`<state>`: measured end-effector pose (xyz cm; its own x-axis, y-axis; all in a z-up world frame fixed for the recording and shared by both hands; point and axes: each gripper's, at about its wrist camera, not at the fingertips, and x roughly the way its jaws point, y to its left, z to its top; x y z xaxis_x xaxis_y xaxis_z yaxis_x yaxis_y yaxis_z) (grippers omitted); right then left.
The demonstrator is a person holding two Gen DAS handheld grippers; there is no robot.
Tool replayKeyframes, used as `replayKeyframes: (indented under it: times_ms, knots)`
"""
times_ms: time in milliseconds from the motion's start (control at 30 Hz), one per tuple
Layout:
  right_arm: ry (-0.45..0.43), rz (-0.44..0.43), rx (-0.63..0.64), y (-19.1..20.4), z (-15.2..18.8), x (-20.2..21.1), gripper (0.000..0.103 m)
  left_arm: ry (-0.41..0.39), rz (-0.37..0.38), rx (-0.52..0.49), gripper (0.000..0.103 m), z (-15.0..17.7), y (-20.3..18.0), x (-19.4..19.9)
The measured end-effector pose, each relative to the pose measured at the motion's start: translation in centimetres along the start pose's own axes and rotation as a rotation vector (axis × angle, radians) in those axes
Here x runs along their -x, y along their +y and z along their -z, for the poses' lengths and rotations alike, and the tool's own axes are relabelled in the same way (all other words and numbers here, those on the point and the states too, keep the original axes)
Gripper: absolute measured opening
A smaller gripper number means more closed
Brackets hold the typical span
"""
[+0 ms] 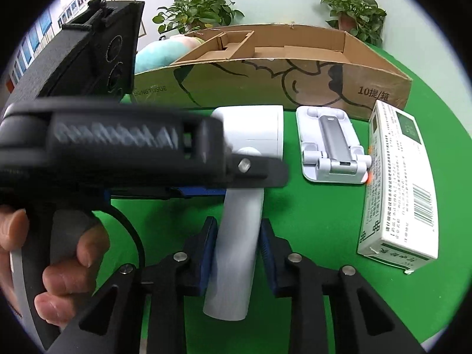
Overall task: Organize objects
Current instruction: 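Grasp the white hair dryer's handle with the right gripper, then lift the hair dryer and carry it over the cardboard box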
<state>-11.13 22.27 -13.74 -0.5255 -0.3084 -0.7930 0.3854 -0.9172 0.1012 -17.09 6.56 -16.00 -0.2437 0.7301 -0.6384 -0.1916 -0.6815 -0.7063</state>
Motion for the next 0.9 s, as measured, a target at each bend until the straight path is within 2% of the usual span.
replayKeyframes:
  times_ms: [133, 233, 500, 733, 900]
  knots:
    - [-0.026, 0.013, -0.011, -0.4, -0.1, -0.3, 0.025, -0.011, -0.01, -0.014, 0.032, -0.1, -0.3, 0.3]
    - [-0.065, 0.023, -0.024, -0.4, 0.1, 0.6, 0.025, -0.039, -0.015, -0.061, 0.032, -0.4, -1.6, 1.2]
    - [-0.224, 0.043, -0.02, -0.1, -2.5, 4.5, 0.025, -0.145, 0.004, -0.176, 0.031, -1.7, -6.4, 6.1]
    - [-0.355, 0.061, 0.002, -0.3, -6.1, 7.8, 0.025, -0.23, -0.013, -0.293, 0.031, -5.4, -12.4, 9.3]
    - [-0.417, 0.059, 0.027, -0.9, -10.1, 9.7, 0.025, -0.284, -0.012, -0.329, 0.031, -9.0, -16.9, 12.6]
